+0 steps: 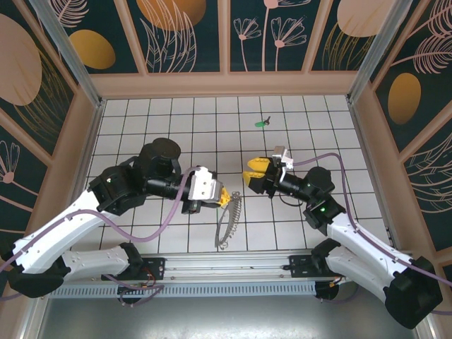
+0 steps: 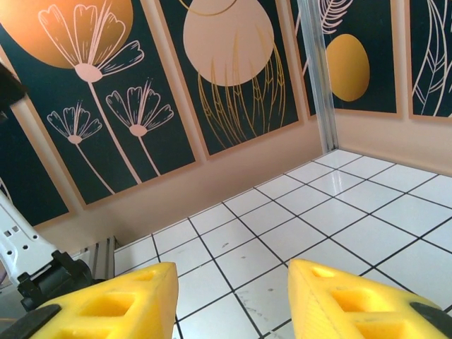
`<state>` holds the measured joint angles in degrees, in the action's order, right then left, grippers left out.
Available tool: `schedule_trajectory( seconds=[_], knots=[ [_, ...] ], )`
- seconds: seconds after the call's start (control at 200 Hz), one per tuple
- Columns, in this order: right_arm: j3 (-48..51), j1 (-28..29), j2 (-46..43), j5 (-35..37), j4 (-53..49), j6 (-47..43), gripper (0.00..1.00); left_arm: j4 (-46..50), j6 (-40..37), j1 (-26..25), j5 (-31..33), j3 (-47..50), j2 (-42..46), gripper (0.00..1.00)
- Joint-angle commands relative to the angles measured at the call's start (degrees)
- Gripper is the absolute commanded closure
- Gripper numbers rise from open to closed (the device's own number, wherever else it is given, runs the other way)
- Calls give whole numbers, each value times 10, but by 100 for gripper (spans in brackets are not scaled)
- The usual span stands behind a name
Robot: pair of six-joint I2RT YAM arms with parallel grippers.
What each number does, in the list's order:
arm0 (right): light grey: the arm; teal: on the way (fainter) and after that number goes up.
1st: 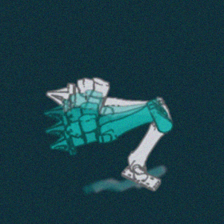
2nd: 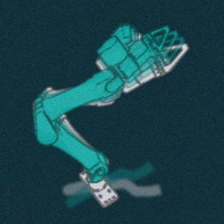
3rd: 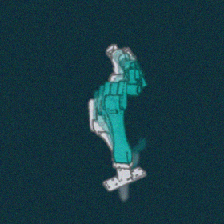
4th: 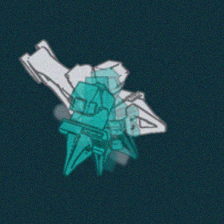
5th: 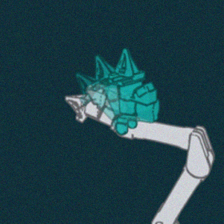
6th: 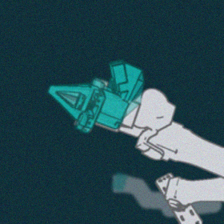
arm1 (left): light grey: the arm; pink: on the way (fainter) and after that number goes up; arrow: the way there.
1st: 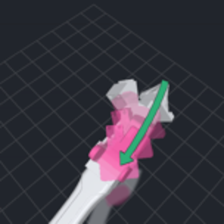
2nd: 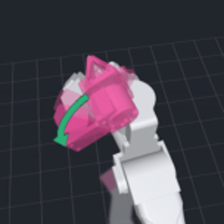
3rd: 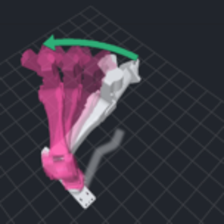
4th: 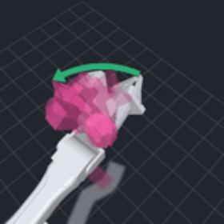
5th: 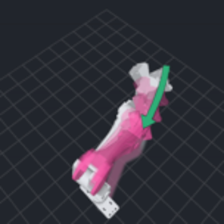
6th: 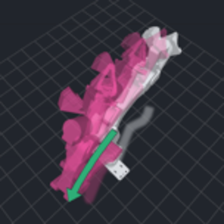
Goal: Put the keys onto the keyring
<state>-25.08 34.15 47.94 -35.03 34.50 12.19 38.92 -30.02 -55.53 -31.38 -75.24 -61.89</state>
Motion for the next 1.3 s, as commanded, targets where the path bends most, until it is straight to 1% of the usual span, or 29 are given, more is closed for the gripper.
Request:
schedule_trajectory(
  seconds=[0.0, 0.04, 0.115, 0.305, 0.37, 0.45, 0.505, 0.801, 1.001, 1.296],
  knots=[
    [-7, -4, -10, -25, 16, -17, 56, -49, -21, -3, 118, 37, 21, 100],
    [-11, -4, -8, -37, 8, -22, 56, -54, -25, -3, 131, 42, 25, 100],
    [-26, 0, -2, -67, -10, -37, 58, -56, -28, -3, 135, 42, 26, 100],
    [-80, 16, 17, -131, -76, -71, 62, -39, -17, -3, 101, 20, 12, 100],
    [-93, 24, 13, -140, -112, -85, 63, -30, -14, -3, 92, 12, 11, 100],
    [-113, 39, 6, -135, -163, -112, 63, -17, -9, -3, 77, 2, 7, 100],
    [-124, 46, 2, -134, -181, -122, 64, -10, -5, -3, 67, -5, 2, 100],
    [-141, 60, -3, -180, -200, -134, 73, -2, 15, -3, 37, -29, -8, 100],
    [-145, 64, -5, -197, -182, -126, 76, -9, 29, -4, 23, -34, -8, 100],
    [-160, 95, 2, -182, -164, -132, 78, -4, 38, -3, 14, -37, -11, 100]
  ],
)
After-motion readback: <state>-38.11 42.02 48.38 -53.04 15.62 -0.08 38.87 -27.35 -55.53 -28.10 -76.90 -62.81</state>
